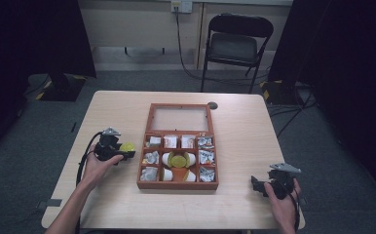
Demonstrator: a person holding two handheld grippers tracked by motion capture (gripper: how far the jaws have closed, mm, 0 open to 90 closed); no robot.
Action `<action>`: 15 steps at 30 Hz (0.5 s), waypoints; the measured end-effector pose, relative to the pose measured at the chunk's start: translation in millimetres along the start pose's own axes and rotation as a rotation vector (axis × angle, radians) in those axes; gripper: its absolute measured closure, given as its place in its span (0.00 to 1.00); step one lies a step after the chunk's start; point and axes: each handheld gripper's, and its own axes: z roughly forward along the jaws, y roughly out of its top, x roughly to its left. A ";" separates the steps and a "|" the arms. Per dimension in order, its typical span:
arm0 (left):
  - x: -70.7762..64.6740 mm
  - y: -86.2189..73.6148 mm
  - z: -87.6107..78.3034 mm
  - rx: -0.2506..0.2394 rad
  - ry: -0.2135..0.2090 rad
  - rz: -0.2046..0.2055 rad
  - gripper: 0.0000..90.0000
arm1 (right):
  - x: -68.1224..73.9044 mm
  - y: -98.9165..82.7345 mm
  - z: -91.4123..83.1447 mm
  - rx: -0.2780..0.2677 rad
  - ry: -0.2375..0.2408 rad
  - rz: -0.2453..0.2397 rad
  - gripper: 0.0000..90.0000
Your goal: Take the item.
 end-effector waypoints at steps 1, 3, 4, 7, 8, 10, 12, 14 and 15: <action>-0.2 0.0 0.3 -0.002 -0.003 -0.005 0.40 | 0.0 0.0 0.0 0.000 0.000 0.000 0.00; 0.3 0.5 -0.9 -0.006 -0.002 -0.002 0.37 | 0.0 0.0 0.0 0.000 0.000 -0.001 0.00; 0.5 0.5 -1.3 -0.015 0.002 -0.011 0.36 | 0.0 0.0 0.0 0.000 0.000 0.000 0.00; 1.5 0.4 -2.6 -0.021 0.001 -0.020 0.29 | 0.0 0.0 0.0 0.000 0.000 0.000 0.00; 1.9 0.4 -3.0 -0.025 0.001 -0.023 0.28 | 0.0 0.0 0.0 0.000 0.000 -0.001 0.00; 2.8 0.3 -4.0 -0.031 0.002 -0.032 0.24 | 0.0 0.0 0.0 0.000 0.000 0.000 0.00; 3.0 0.5 -5.8 -0.051 -0.013 -0.033 0.21 | 0.0 0.0 0.0 0.000 0.000 0.000 0.00; 1.7 1.4 -8.5 -0.060 0.000 -0.019 0.21 | 0.0 0.0 0.0 0.000 0.000 0.000 0.00; 1.3 1.7 -9.8 -0.068 0.002 -0.017 0.20 | 0.0 0.0 0.0 0.000 0.000 -0.001 0.00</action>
